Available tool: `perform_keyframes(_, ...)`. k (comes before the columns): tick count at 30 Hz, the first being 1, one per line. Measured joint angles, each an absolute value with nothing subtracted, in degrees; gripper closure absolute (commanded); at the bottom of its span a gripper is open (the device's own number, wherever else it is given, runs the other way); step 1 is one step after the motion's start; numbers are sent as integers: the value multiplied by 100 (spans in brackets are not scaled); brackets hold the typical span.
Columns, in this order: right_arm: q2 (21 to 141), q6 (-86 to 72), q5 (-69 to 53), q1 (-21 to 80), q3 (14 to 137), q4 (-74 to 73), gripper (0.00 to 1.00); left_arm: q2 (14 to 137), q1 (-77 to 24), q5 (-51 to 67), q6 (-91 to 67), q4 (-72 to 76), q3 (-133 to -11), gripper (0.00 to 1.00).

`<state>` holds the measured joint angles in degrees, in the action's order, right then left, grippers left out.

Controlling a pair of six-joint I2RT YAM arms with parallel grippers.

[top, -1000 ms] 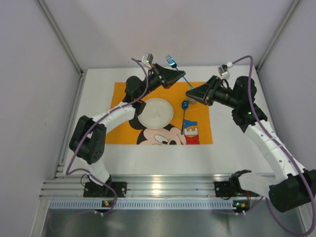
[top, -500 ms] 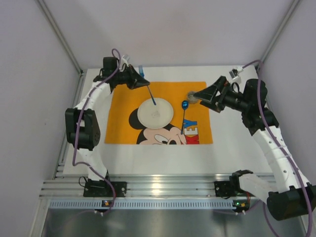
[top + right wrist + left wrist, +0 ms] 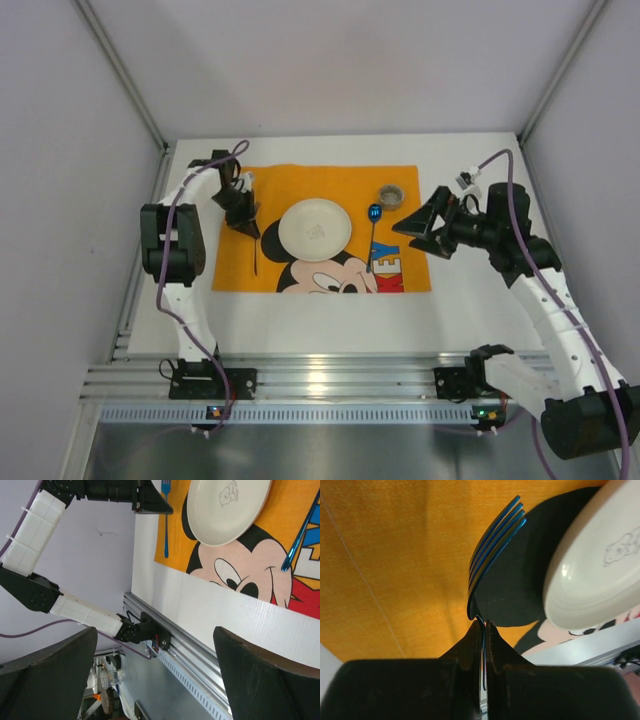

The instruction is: Set the dinner table for one person

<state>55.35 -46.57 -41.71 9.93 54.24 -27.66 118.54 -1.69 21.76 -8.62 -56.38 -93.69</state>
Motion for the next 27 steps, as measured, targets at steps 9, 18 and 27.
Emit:
perform_keyframes(9,5704,-4589,-4171,993,5398,-2897,0,12374,-167,1855,-429,-5478,-9384,100)
perform_keyframes(18,5900,-4545,-4167,993,5398,-2941,0,12018,-213,1636,-480,-4829,-9107,35)
perform_keyframes(27,5898,-4493,-4077,993,5398,-2980,0,11316,-191,735,-639,-4191,-8790,19)
